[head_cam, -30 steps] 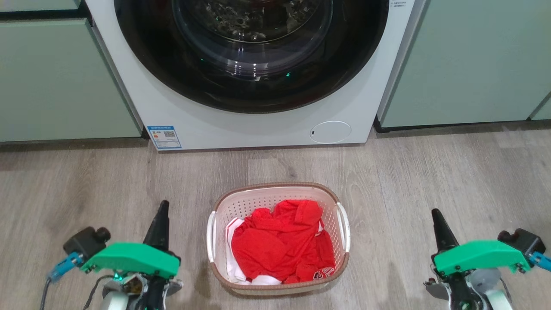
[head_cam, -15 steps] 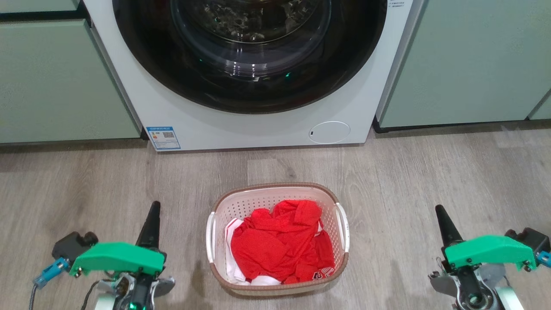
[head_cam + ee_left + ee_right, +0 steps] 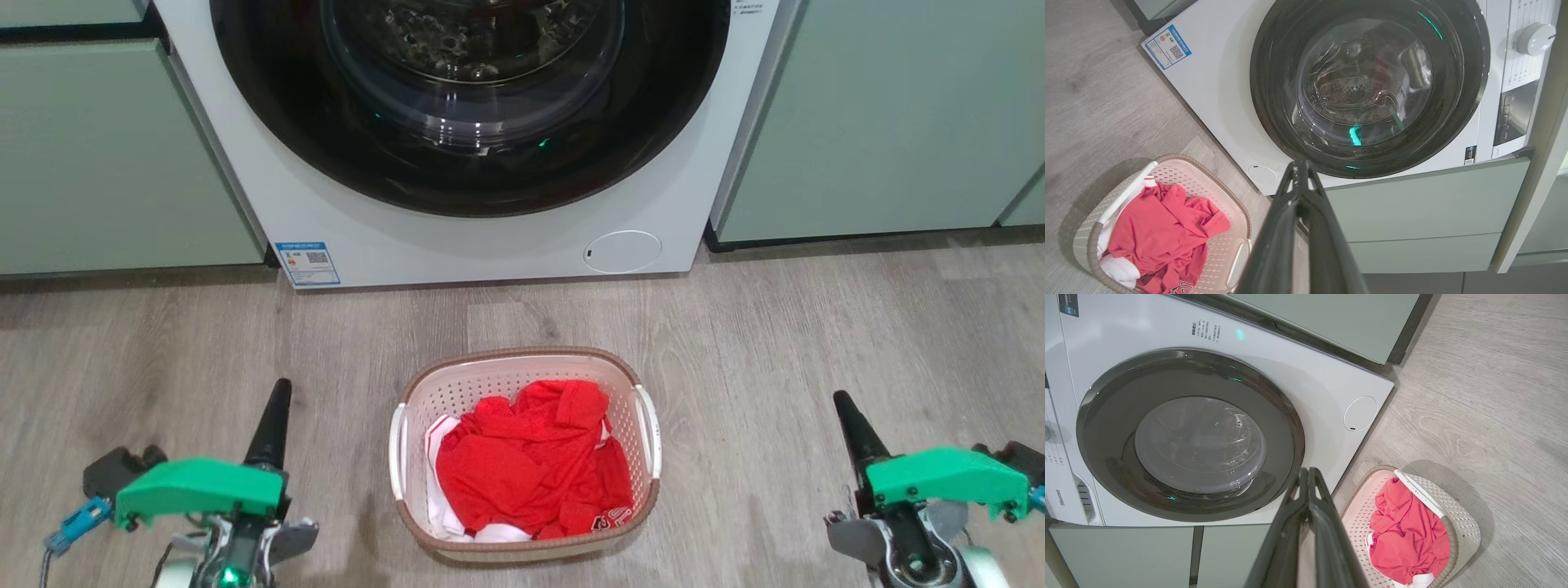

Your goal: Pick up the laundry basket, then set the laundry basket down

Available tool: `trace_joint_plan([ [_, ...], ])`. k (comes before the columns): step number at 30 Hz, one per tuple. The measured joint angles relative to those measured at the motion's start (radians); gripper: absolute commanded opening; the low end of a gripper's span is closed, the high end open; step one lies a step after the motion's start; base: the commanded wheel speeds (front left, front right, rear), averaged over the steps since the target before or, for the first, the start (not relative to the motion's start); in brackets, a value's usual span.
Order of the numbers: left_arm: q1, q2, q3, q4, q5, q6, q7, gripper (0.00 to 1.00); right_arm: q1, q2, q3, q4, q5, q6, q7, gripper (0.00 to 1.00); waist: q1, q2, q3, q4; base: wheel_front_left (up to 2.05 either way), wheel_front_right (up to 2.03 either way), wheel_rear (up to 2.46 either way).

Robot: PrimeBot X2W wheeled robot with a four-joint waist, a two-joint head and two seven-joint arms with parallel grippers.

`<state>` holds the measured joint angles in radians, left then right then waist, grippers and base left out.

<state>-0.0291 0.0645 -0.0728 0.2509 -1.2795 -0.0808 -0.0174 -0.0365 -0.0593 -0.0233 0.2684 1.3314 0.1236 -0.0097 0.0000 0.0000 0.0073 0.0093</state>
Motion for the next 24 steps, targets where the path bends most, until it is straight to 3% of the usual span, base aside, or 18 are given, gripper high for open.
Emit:
trace_joint_plan([
  [24,-0.013,0.0,0.078,0.014,-0.243,-0.026,0.066,0.0,-0.006,0.0,-0.052,0.003,0.2,0.0,0.062,0.0,0.0,0.0,-0.003,-0.007,0.0,0.0,0.0],
])
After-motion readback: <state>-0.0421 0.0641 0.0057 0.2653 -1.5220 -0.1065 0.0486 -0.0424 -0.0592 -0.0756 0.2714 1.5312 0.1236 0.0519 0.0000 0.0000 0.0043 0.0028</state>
